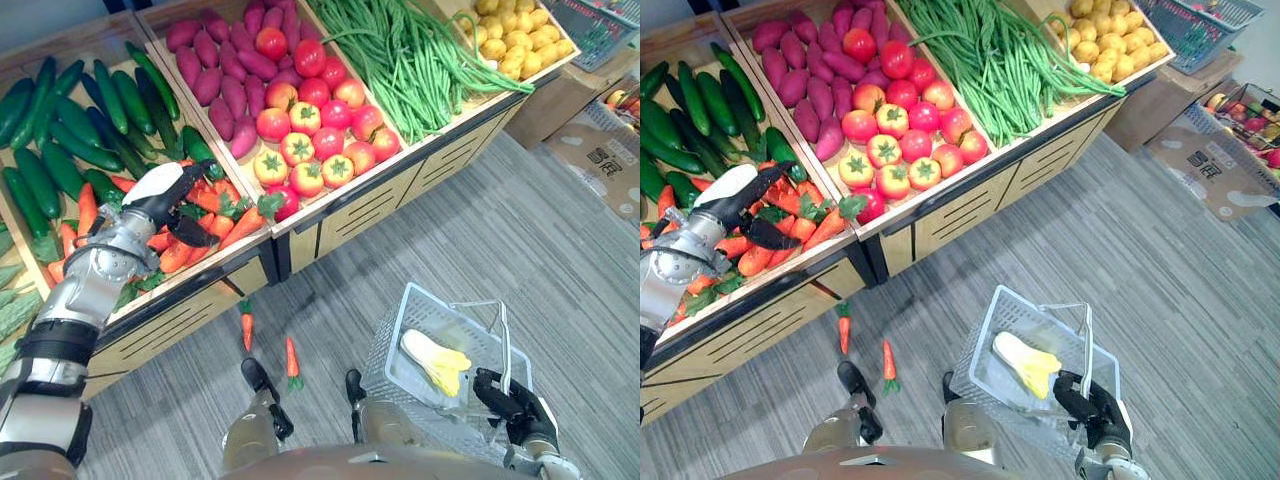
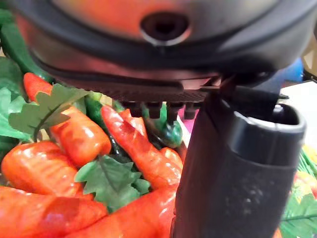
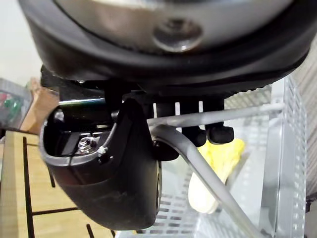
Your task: Pick vegetable in the basket
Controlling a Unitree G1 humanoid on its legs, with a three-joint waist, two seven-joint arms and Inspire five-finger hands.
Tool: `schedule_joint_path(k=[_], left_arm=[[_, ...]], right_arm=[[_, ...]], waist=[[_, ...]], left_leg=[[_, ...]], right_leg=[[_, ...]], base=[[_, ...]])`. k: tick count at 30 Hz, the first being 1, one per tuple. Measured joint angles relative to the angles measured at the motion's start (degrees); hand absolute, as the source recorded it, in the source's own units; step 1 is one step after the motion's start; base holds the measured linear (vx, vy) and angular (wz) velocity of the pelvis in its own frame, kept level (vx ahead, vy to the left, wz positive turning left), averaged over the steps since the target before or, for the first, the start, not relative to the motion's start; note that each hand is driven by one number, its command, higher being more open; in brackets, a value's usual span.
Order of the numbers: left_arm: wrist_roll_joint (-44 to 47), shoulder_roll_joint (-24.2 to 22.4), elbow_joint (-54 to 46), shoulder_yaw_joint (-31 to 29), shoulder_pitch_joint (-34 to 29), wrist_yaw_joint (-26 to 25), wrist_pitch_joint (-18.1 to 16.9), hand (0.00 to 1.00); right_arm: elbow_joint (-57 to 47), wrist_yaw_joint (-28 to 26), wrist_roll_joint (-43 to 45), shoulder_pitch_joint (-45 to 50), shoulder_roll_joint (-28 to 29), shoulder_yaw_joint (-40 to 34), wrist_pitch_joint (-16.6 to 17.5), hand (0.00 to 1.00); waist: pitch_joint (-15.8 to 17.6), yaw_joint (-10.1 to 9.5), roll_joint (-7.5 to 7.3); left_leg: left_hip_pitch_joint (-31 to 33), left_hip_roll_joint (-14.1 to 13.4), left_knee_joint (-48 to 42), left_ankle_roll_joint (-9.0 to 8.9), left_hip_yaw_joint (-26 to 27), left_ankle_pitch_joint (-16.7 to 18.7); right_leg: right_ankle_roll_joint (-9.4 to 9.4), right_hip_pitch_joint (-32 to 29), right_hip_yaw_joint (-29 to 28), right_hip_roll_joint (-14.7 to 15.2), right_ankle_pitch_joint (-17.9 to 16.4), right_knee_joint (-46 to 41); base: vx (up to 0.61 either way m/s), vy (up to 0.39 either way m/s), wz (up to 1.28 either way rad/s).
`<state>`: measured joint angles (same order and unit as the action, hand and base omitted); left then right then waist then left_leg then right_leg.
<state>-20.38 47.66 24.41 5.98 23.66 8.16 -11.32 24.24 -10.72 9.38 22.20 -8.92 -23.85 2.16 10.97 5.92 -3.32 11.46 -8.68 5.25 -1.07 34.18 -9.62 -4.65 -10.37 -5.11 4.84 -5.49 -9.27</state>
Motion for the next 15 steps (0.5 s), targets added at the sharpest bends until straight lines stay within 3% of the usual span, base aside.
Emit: schedule_joint_path(k=[9,15], left_arm=[[0.0,0.0,1.0,0.0,1.2,-1.4,-0.3,1.00],[0.0,-0.1,2.2,-0.5,1.4,-3.5,-2.5,1.00]], right_arm=[[-2.6,0.0,0.1,0.0,-1.3,3.9,1.2,0.00],[-2.6,0.2,0.1,0.2,-2.2,5.4,2.1,0.00]], waist=[[2.8,-1.43,0.62],[4.0,-2.42,0.69]], left_leg=[[0.3,-0.9,0.0,-0.14,2.3,0.5],[0.3,-1.2,0.0,-0.15,4.7,0.7]], right_leg=[[0.12,-1.8,0.1,-0.6,1.4,-0.9],[0.11,-2.6,0.1,-0.5,1.4,-1.6]], base=[[0.03,-0.007,-0.10],[0.04,-0.008,-0.02]])
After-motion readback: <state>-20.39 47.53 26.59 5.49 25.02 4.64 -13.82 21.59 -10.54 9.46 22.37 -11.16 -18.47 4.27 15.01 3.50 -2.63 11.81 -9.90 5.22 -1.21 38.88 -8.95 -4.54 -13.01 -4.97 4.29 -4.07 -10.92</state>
